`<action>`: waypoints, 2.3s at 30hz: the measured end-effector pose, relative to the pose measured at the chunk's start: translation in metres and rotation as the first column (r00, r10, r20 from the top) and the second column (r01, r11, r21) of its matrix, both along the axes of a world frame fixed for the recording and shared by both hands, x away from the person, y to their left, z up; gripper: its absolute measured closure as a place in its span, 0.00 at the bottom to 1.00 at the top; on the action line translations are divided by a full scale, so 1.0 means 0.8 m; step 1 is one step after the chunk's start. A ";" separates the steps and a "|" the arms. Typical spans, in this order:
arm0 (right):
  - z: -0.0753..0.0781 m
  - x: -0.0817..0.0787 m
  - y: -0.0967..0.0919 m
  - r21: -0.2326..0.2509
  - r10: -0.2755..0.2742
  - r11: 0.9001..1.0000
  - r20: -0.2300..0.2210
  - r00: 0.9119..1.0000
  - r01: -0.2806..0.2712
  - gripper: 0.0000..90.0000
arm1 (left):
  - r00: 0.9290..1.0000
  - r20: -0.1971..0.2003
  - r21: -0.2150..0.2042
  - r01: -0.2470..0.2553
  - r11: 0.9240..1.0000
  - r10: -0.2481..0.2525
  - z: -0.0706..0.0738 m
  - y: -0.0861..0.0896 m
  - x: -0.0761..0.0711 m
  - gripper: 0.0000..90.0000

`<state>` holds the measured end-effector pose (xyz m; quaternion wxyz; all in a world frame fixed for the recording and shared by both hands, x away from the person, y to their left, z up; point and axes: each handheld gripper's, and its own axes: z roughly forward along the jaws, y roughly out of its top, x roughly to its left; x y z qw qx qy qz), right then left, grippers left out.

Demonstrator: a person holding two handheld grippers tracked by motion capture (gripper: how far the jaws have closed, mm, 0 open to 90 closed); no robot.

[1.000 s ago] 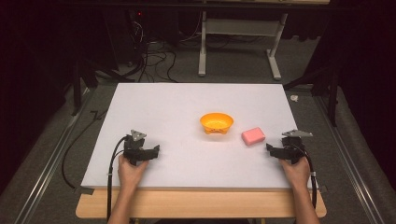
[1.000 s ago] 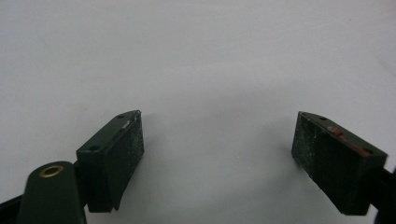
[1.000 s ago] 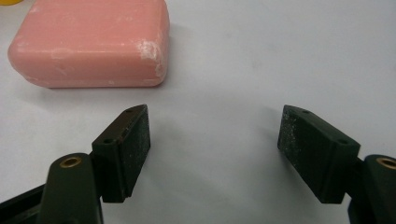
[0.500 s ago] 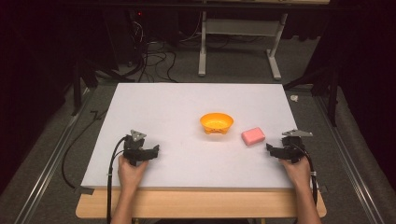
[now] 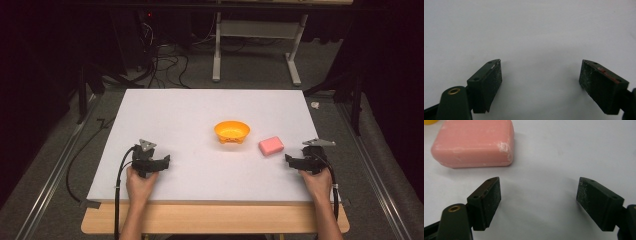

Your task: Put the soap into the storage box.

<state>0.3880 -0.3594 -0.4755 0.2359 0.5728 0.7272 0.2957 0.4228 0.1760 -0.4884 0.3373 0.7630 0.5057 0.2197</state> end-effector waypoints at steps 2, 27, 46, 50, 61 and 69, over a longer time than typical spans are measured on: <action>0.004 -0.003 0.000 0.014 -0.004 1.000 0.015 1.000 0.004 0.21 | 1.000 0.000 0.000 -0.002 1.000 0.002 0.000 0.000 0.000 0.21; 0.038 -0.002 0.035 0.083 0.084 0.992 0.081 0.993 -0.091 0.14 | 1.000 0.000 -0.001 -0.007 1.000 0.007 0.000 0.001 0.000 0.22; 0.039 0.035 0.080 0.050 0.114 0.992 0.014 0.993 -0.114 0.14 | 1.000 0.001 -0.001 -0.014 1.000 0.014 0.000 0.001 0.000 0.22; 0.035 0.043 0.085 0.035 0.101 0.994 -0.003 0.995 -0.101 0.13 | 1.000 0.001 -0.001 -0.014 1.000 0.014 0.000 0.001 0.000 0.22; 0.026 0.056 0.090 0.010 0.070 0.998 -0.029 0.997 -0.070 0.13 | 1.000 0.001 -0.001 -0.015 1.000 0.015 0.000 0.001 0.000 0.22; 0.015 0.063 0.089 0.010 0.064 0.998 -0.081 0.995 -0.063 0.13 | 1.000 0.001 -0.001 -0.015 1.000 0.015 0.000 0.001 0.000 0.22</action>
